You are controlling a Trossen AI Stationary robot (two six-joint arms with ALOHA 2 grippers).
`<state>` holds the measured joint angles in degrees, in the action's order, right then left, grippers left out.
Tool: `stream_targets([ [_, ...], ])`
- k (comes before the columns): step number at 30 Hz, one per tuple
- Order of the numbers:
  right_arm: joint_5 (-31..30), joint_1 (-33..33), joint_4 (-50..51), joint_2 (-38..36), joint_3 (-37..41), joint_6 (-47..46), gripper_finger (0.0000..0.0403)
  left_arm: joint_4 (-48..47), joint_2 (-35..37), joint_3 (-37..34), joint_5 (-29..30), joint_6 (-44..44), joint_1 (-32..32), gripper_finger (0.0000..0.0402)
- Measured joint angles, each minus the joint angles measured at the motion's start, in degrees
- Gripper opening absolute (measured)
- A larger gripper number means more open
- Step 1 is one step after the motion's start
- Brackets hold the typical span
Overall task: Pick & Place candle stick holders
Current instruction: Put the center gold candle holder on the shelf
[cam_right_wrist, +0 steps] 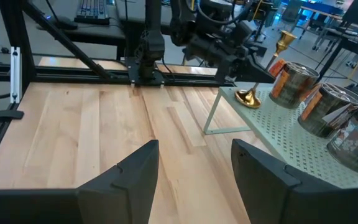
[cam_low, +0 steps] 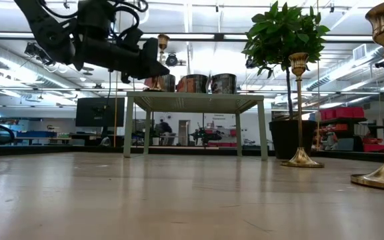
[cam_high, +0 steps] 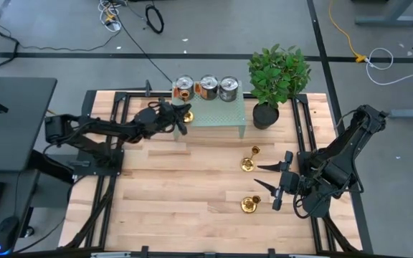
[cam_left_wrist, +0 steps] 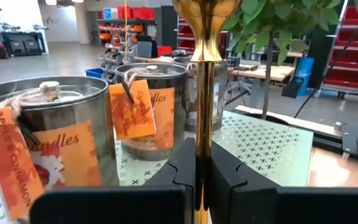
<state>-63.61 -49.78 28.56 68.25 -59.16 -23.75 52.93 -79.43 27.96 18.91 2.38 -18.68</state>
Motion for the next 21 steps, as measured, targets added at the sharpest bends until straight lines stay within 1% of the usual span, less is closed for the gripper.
stream_targets([
  [3, 0.0, 0.0, 0.0, 0.0, 0.0, 0.0, 0.0206, 1.4, -0.4, 0.0, -0.9, -0.1, -0.8, 0.0017],
  [10, 0.0, 0.0, 0.0, 0.0, 0.0, 0.0, 0.0206, 1.3, -0.4, 0.0, -1.2, -0.1, -2.4, 0.0018],
  [13, 0.0, 0.0, 0.0, 0.0, 0.0, 0.0, 0.0206, 1.3, -0.4, 0.0, -3.6, -0.1, -3.3, 0.0018],
  [15, 0.0, 0.0, 0.0, 0.0, 0.0, 0.0, 0.0206, 1.3, -0.4, 0.0, -4.2, 0.1, -4.0, 0.0019],
  [21, 0.0, 0.0, 0.0, 0.0, 0.0, 0.1, 0.0206, 0.8, -0.4, 0.0, -4.2, 1.9, -4.8, 0.0039],
])
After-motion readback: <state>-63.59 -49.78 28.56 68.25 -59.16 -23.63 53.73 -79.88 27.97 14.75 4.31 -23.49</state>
